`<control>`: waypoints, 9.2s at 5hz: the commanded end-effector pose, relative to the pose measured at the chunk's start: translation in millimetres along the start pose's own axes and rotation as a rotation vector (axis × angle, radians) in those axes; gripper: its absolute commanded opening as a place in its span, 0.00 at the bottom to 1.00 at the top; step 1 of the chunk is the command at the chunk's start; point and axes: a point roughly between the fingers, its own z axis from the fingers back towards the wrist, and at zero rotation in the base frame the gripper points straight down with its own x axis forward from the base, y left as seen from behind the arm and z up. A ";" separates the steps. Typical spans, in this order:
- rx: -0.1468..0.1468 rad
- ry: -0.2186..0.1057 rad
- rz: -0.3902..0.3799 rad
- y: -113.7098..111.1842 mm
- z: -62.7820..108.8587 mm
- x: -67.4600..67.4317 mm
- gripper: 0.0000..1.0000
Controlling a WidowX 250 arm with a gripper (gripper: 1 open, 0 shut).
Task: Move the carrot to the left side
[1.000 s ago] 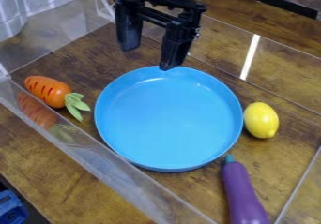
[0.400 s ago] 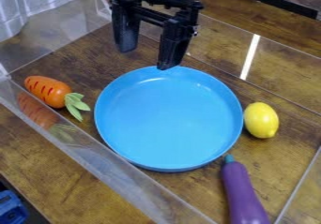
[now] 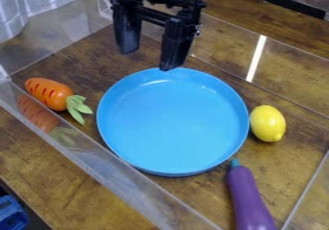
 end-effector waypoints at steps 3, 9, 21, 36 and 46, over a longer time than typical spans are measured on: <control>-0.005 -0.048 -0.005 2.8 8.2 9.0 1.00; -0.013 -0.042 0.017 6.4 6.9 9.7 1.00; -0.008 -0.024 0.006 4.8 1.7 8.1 1.00; -0.043 -0.020 0.049 19.9 -5.1 22.2 1.00; -0.065 0.012 0.058 29.1 -27.6 25.9 1.00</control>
